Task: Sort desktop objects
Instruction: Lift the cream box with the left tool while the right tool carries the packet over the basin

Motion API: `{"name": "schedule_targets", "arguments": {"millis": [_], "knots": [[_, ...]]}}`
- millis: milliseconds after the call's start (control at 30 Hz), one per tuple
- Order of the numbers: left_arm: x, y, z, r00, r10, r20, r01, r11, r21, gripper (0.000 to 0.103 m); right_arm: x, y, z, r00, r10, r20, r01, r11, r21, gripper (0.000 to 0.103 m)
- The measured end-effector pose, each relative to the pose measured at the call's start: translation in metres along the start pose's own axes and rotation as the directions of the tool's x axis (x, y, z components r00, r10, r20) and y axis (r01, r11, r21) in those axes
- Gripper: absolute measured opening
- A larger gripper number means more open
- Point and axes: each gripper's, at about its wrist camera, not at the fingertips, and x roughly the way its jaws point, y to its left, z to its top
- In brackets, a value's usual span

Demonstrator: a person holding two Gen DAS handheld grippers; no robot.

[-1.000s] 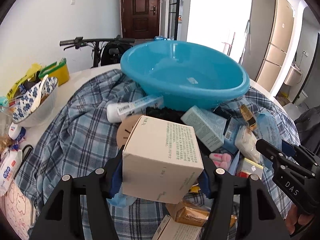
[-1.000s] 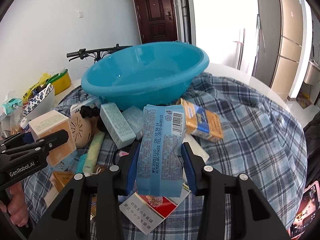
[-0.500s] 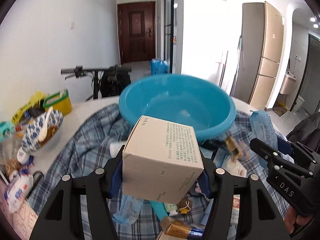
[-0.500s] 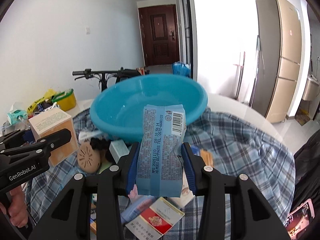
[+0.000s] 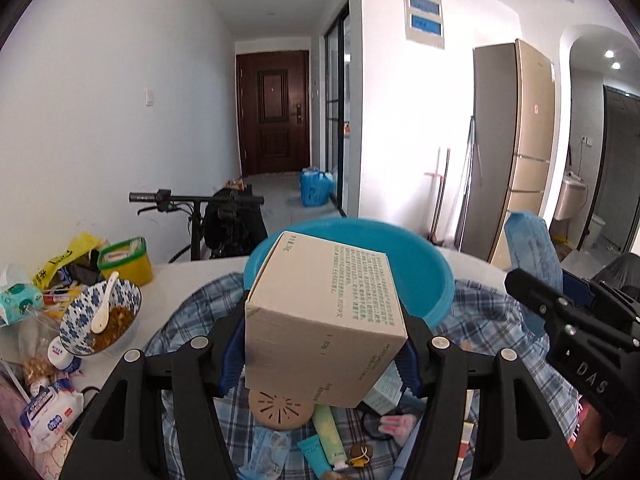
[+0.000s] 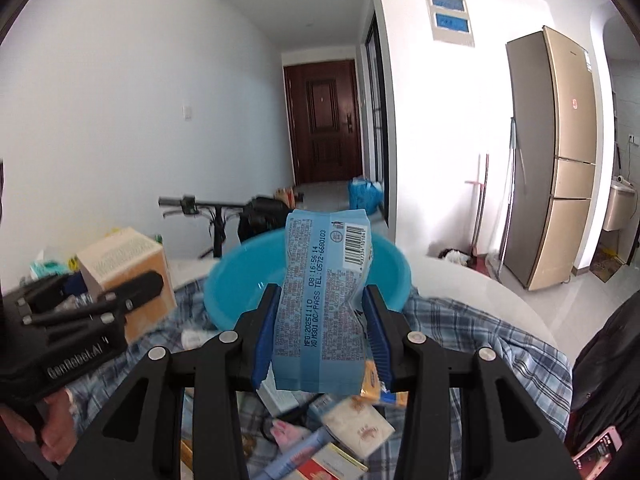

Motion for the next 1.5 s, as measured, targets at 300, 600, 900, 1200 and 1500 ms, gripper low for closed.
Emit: {"name": "schedule_targets", "arguments": {"millis": [300,600,900,1200,1500], "knots": [[-0.030,0.004,0.023,0.994,0.014,0.104,-0.014,1.000,0.002,0.064,-0.019,0.011,0.022,0.997,0.018,0.081,-0.017,1.000,-0.021,0.040],[-0.057,0.009,0.053,0.976,0.016,0.215,-0.016,1.000,0.000,0.064,-0.042,0.030,0.063,0.976,0.034,0.215,-0.014,0.996,-0.092,0.040],[-0.087,0.010,0.082,0.938,0.005,0.346,0.003,1.000,-0.023,0.064,-0.055,0.031,0.088,0.945,0.064,0.321,-0.037,0.995,-0.088,0.040],[-0.086,0.016,0.095,0.912,-0.011,0.409,0.031,0.999,-0.042,0.064,-0.058,0.038,0.102,0.917,0.062,0.393,-0.014,0.992,-0.124,0.040],[-0.049,0.012,0.101,0.923,-0.033,0.384,0.041,0.999,-0.013,0.064,-0.032,0.028,0.108,0.910,0.084,0.406,-0.052,0.995,-0.089,0.040]]}}
